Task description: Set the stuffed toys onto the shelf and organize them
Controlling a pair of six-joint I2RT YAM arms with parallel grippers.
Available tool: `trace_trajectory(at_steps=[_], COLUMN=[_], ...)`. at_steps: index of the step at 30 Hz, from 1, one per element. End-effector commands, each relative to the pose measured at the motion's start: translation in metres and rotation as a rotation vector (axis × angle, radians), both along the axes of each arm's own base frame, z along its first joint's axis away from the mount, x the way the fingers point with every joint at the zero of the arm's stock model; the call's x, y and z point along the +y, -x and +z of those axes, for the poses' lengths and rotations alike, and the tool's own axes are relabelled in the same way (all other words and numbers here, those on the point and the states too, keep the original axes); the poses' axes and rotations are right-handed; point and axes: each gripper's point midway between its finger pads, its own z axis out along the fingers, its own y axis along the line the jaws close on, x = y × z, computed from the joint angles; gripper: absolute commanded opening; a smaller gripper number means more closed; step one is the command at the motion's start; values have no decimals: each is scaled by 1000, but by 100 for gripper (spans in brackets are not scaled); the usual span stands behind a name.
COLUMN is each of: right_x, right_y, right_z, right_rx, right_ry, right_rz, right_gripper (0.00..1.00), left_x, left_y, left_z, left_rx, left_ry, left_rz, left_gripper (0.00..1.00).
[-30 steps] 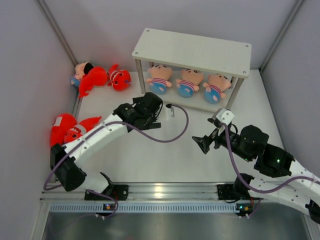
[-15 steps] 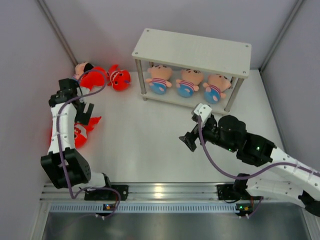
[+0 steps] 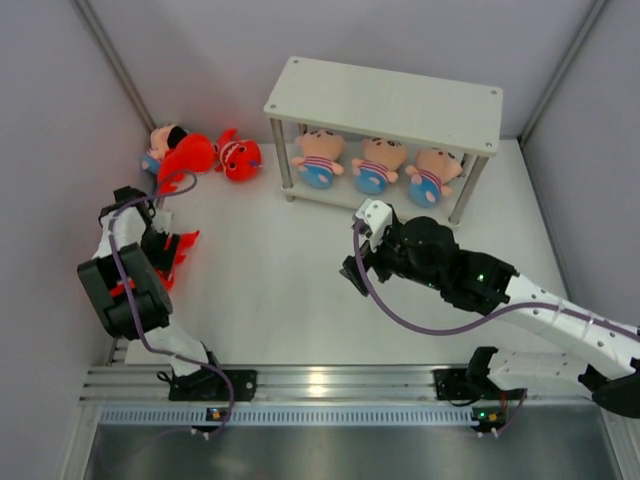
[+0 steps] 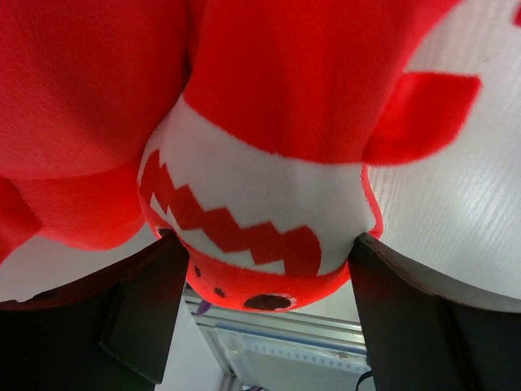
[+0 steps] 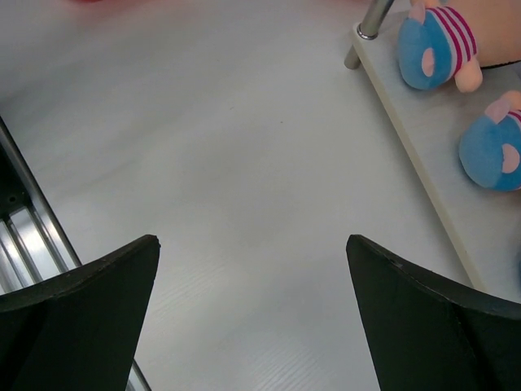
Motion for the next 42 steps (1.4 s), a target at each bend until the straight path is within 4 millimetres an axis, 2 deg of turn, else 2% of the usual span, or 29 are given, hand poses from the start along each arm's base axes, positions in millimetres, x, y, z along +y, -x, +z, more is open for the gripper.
trace_trajectory(at_steps=[1, 2, 4, 5, 6, 7, 9, 11, 12, 13, 15, 16, 17, 18, 19, 20, 24, 27, 28, 29, 30, 31, 33, 35, 36, 37, 38, 41, 42], right_x=[8, 9, 10, 13, 15, 18, 25, 35, 38, 42, 51, 55, 49, 52, 45, 42, 40, 38, 39, 42, 45, 51, 60, 76, 85, 104, 114, 148, 157], right_y=[1, -1, -3, -5, -7, -8, -12, -17, -19, -21, -28, -31, -48, -46, -61, -65, -68, -69, -68, -67, -69, -68, -71, -70, -69, -59, -54, -42, -44], right_z=[30, 29, 29, 27, 29, 29, 29, 31, 35, 39, 57, 68, 84, 94, 100, 114, 127, 122, 119, 113, 108, 102, 94, 86, 97, 90, 97, 89, 78], right_rx=[-49, -54, -65, -65, -65, -60, -36, -12, -7, 0, 41, 61, 68, 117, 116, 93, 58, 68, 68, 77, 86, 92, 88, 76, 37, 42, 14, 38, 57], right_ry=[-65, -63, -58, -57, -60, -60, -67, -73, -86, -96, -163, -214, -265, -319, -335, -352, -336, -344, -345, -354, -357, -359, -371, -372, -403, -390, -393, -372, -355], right_rz=[19, 14, 16, 16, 12, 12, 14, 34, 38, 48, 91, 101, 82, 115, 85, 80, 75, 61, 68, 83, 79, 85, 85, 94, 113, 159, 198, 260, 262], right_gripper=[99, 99, 99, 99, 99, 99, 99, 100, 99, 99, 99, 99, 99, 99, 100, 99, 99, 99, 99, 99, 99, 99, 99, 98, 98, 98, 98, 98, 98], left_x=[12, 8, 4, 0, -5, -7, -27, -41, -59, -80, -115, -152, -166, -176, -182, -180, -179, -182, -187, -198, -207, -214, -235, -247, -253, -256, -258, -263, -263], left_y=[-14, -10, -9, -7, -10, -12, -19, -24, -26, -26, -23, -21, -23, -25, -29, -32, -36, -31, -30, -38, -31, -29, -20, -12, -5, -3, 0, 6, 7], left_z=[2, -2, -1, -1, 3, 15, 32, 65, 76, 100, 115, 131, 138, 143, 146, 146, 153, 187, 180, 202, 219, 217, 238, 245, 250, 246, 246, 245, 245], left_rx=[-74, -65, -75, -79, -104, -145, -230, -337, -388, -456, -516, -582, -602, -608, -590, -562, -425, -469, -466, -547, -617, -636, -745, -805, -839, -841, -844, -864, -867], left_ry=[1, 19, 32, 46, 68, 59, 130, 118, 166, 147, 138, 158, 174, 185, 136, 56, -262, -545, -604, -755, -857, -906, -1043, -1086, -1113, -1124, -1155, -1188, -1188], left_rz=[32, 25, 4, -8, -39, -58, -172, -308, -385, -492, -727, -881, -934, -968, -1019, -1110, -1392, -1656, -1740, -1843, -1891, -1951, -2075, -2138, -2164, -2188, -2215, -2247, -2246], left_gripper=[75, 60, 42, 18, 2, 0, 0, 0, 0, 0, 0, 0, 0, 0, 0, 0, 0, 0, 0, 0, 0, 0, 0, 0, 0, 0, 0, 0, 0])
